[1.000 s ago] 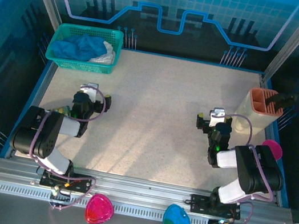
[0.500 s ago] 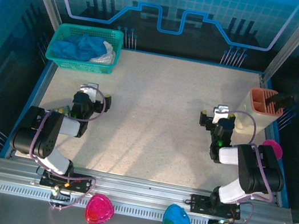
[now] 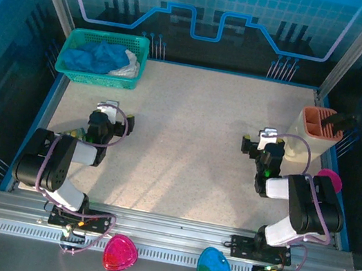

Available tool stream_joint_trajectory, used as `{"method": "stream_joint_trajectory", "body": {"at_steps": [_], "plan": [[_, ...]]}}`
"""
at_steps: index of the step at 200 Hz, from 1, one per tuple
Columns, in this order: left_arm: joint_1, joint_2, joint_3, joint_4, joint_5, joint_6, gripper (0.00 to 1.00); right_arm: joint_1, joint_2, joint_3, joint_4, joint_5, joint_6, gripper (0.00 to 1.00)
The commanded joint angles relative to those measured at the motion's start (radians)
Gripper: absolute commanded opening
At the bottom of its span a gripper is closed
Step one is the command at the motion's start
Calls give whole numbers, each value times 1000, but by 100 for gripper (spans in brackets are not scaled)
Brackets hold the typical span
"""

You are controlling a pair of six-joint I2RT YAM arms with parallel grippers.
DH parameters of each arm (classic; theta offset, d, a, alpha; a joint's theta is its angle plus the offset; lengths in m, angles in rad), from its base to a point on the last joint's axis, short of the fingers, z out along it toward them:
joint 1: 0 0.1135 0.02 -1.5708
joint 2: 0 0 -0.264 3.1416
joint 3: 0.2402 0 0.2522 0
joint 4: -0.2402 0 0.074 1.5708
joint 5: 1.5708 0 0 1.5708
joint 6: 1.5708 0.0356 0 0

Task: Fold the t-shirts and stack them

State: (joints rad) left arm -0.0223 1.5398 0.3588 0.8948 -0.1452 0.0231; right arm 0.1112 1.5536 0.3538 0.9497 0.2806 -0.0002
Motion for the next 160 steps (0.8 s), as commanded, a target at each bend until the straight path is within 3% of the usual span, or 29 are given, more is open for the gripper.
{"method": "stream_joint_trajectory", "body": {"at_steps": [1, 38, 78, 106, 133, 160], "plan": [[-14, -103, 38, -98, -75, -28, 99, 14, -66, -19, 34, 12, -11, 100], [-44, -364, 197, -564, -250, -150, 99, 126, -241, 81, -246, 181, -96, 100], [-42, -452, 433, -1008, -280, -312, 99, 156, -370, 323, -755, 213, -6, 94], [-25, -336, 692, -1275, -260, -369, 94, 158, -388, 467, -1012, 143, 65, 89], [30, -133, 925, -1411, -197, -373, 88, 158, -363, 592, -1209, 76, 98, 100], [131, 104, 1140, -1477, -38, -404, 83, 158, -341, 649, -1302, 3, 122, 97]]}}
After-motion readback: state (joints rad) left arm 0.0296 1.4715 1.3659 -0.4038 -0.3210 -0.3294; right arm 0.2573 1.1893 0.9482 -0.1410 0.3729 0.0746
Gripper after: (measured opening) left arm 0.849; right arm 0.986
